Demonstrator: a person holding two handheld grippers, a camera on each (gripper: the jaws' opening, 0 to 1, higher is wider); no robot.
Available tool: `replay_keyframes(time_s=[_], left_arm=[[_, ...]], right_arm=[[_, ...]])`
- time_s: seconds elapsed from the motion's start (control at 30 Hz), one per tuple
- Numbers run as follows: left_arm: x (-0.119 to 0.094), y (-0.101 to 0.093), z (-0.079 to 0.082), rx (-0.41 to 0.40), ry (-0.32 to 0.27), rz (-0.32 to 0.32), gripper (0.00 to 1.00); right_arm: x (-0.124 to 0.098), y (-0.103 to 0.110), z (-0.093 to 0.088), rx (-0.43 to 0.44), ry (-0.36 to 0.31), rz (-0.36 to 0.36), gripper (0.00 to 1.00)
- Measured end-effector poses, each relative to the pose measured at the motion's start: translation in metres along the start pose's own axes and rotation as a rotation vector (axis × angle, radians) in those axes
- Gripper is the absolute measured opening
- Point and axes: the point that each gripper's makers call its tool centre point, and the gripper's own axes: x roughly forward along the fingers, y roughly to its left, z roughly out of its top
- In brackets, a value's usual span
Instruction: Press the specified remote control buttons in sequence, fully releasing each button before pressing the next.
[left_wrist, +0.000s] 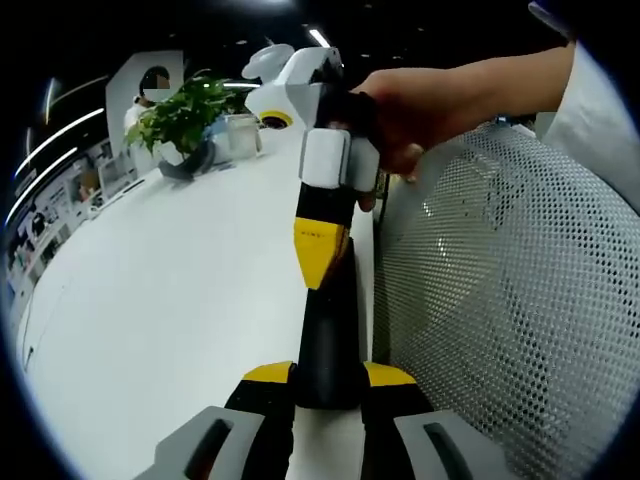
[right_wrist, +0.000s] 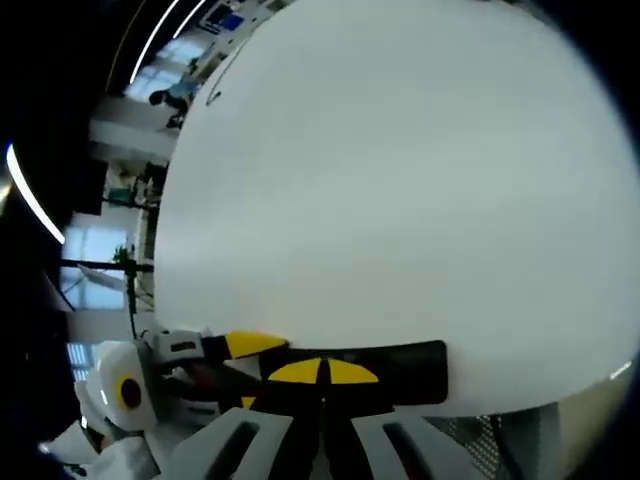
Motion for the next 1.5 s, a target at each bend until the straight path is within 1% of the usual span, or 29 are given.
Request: replay_keyframes(time_s=[0.17,0.23,0.37,0.5,0.53,0.57,0.6,0.7,0.83,1.07,1.1,1.2,1.37,1.4,1.43,1.5], left_arm=[[0.0,0.0,0.0,0.001,0.003,0.001,0.24],[0.0,0.0,0.0,0.001,0.004,0.001,0.24],[0.0,0.0,0.0,0.001,0.004,0.001,0.24],[0.0,0.001,0.0,0.0,0.004,0.001,0.24],[0.0,0.001,0.0,0.0,0.003,0.001,0.24],[0.0,0.001,0.0,0.0,0.003,0.001,0.24],[0.0,0.001,0.001,0.004,0.002,0.001,0.24],[0.0,0.001,0.001,0.001,0.001,0.001,0.24],[0.0,0.002,0.001,0.0,0.0,0.0,0.24],[0.0,0.002,0.001,-0.001,-0.005,0.0,0.24],[0.0,0.002,0.001,-0.002,-0.005,-0.001,0.24],[0.0,0.002,0.001,0.0,-0.004,-0.002,0.24],[0.0,0.002,0.001,0.003,-0.003,0.0,0.24],[0.001,0.002,0.001,0.003,-0.004,0.002,0.24],[0.001,0.002,0.001,0.001,-0.004,0.002,0.24],[0.001,0.002,0.001,-0.002,-0.006,0.002,0.24]], right_arm=[[-0.002,0.004,-0.004,0.011,0.001,0.028,0.0],[-0.002,0.006,-0.004,0.013,-0.003,0.03,0.0],[-0.001,0.003,-0.008,0.006,0.01,0.02,0.0],[0.0,0.002,-0.008,0.001,0.004,0.028,0.0],[0.002,0.001,-0.01,-0.004,0.006,0.015,0.0],[0.002,-0.006,-0.013,-0.016,0.023,-0.019,0.0],[0.003,0.0,-0.011,-0.005,0.012,0.012,0.0],[0.002,-0.001,-0.01,0.002,0.004,0.014,0.0],[0.002,-0.002,-0.01,0.032,-0.013,0.038,0.0],[0.003,-0.002,-0.008,0.033,0.003,0.047,0.0],[0.003,-0.001,-0.009,0.032,0.003,0.046,0.0],[0.003,0.0,-0.008,-0.011,0.007,0.018,0.0],[0.004,-0.002,-0.006,-0.002,0.003,0.007,0.0],[0.004,-0.001,-0.006,-0.015,0.014,0.009,0.0],[0.004,-0.002,-0.003,-0.007,0.001,-0.001,0.0],[0.003,-0.002,-0.005,-0.006,0.002,-0.003,0.0]])
